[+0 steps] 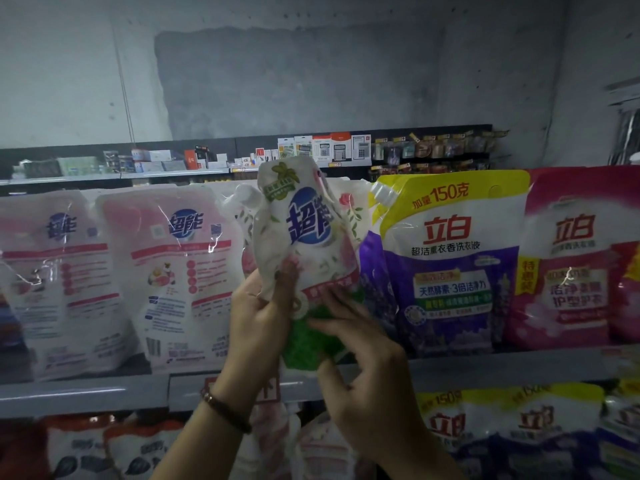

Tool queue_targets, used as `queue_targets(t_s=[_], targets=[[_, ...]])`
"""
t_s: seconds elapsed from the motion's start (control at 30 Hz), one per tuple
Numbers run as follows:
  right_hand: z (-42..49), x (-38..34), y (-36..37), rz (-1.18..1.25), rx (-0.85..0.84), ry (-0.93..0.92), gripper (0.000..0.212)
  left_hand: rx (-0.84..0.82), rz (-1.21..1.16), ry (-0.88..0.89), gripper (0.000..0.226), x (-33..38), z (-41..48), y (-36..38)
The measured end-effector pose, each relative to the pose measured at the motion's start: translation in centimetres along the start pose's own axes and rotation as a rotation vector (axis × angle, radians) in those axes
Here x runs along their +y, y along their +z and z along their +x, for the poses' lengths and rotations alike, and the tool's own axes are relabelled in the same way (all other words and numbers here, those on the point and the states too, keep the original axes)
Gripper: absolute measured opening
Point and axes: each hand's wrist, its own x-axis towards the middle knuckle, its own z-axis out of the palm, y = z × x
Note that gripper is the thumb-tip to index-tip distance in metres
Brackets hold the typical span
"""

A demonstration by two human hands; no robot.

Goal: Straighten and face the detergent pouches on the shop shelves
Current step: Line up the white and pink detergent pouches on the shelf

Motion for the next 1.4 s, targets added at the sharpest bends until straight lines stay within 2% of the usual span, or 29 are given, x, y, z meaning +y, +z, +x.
queue_targets(t_s=[0.1,0.17,0.33,0.43,0.53,0.73,0.93,1.13,1.3,1.4], targets=[[-0.3,2.0,0.1,-0.161,0.159,-0.053,0.034,-0.021,0.014,-0.015,0.037,-0.3,0.8,-0.3],[-0.4,3.3,0.2,-0.199,0.232,-0.013,0.029,-0.031,0.009,-0.010,0.037,-0.5,1.4,-0.4],[-0.2,4.5,0.2,-0.182,0.258,0.109,0.051,-0.057,0.059,0.044,0.039,-1.2,2.6,-0.3],[0.1,4.9,0.4,-0.160,0.228,0.124,0.059,-0.060,0.131,-0.012,0.041,-1.4,3.2,0.0],[-0.3,5.6,0.9,-0.211,0.274,0.105,0.055,-0.072,0.215,-0.096,0.047,-1.9,3.5,-0.2],[-1.3,6.6,1.8,-0.232,0.271,0.155,0.050,-0.205,0.134,-0.225,0.057,-3.6,3.8,-0.9],[-1.6,6.8,2.3,-0.247,0.281,0.191,0.056,-0.225,0.100,-0.277,0.061,-4.2,4.3,-1.2],[-1.9,6.3,2.3,-0.287,0.304,0.225,0.054,-0.191,0.024,-0.240,0.057,-4.4,4.2,-0.7],[-2.0,5.8,2.1,-0.272,0.301,0.225,0.051,-0.100,0.128,-0.195,0.044,-3.4,3.4,-0.1],[-1.9,5.8,1.9,-0.253,0.290,0.233,0.051,0.023,0.296,-0.223,0.064,-3.1,2.4,0.5]])
